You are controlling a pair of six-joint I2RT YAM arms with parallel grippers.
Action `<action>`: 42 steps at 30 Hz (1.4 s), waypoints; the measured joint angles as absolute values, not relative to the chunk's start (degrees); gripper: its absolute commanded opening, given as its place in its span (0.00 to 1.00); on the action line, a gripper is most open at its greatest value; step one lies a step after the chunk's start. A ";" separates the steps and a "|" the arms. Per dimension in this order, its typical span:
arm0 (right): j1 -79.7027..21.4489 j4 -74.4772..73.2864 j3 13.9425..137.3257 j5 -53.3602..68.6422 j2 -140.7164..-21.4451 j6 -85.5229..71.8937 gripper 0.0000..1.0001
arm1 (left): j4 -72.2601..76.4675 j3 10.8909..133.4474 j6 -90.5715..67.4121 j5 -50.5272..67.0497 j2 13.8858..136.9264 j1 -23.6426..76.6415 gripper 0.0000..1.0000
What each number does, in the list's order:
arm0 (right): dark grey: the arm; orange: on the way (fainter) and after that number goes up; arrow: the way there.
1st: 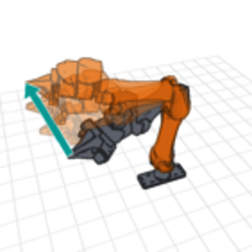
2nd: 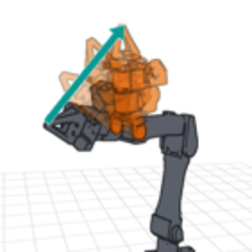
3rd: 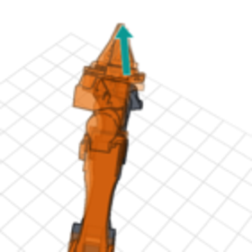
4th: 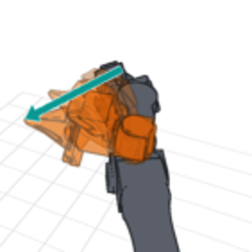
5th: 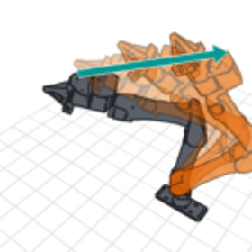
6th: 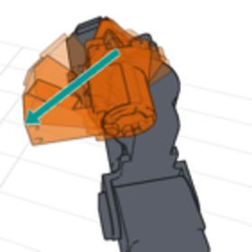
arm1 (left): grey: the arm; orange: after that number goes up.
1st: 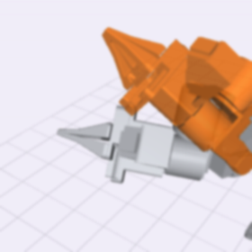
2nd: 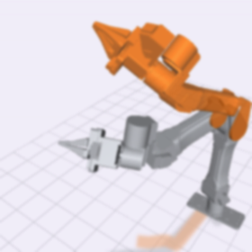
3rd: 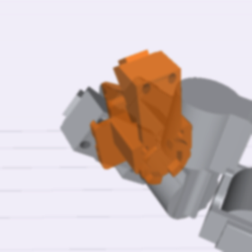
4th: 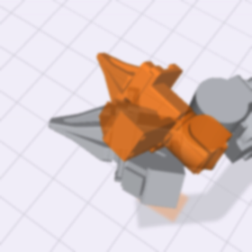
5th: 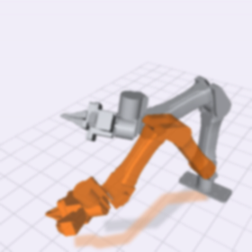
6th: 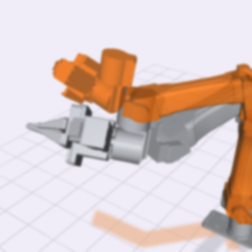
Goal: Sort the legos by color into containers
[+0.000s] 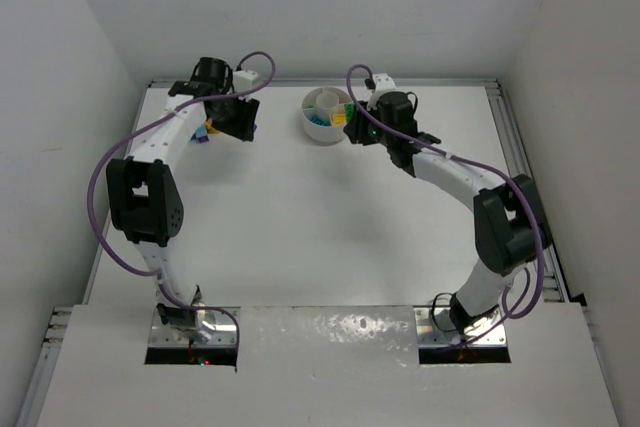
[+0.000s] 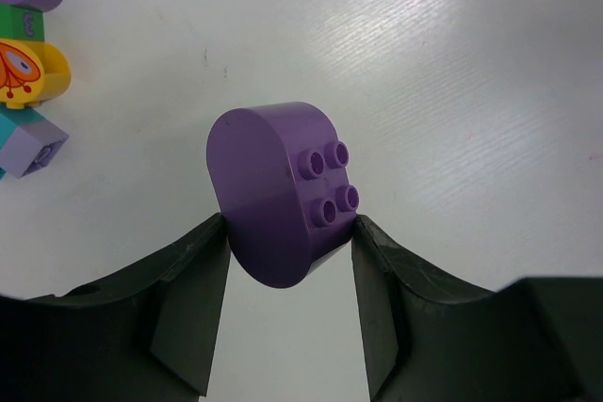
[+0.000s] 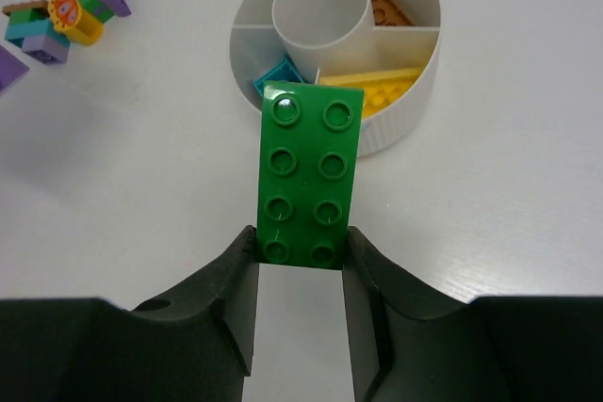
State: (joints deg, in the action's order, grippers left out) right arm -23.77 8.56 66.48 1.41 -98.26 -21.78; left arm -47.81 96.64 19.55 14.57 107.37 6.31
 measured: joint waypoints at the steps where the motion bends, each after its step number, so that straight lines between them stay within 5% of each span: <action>1: -23.88 8.58 65.80 1.41 -98.15 -22.17 0.00 | -47.79 96.42 19.49 14.57 107.37 6.31 0.00; 33: -23.68 8.75 62.24 -2.72 -96.29 -24.32 0.00 | -47.27 93.95 19.11 14.59 106.50 6.31 0.00; 42: -23.64 10.33 72.79 0.47 -104.33 -30.06 0.00 | -46.57 94.63 17.65 14.52 106.50 6.31 0.00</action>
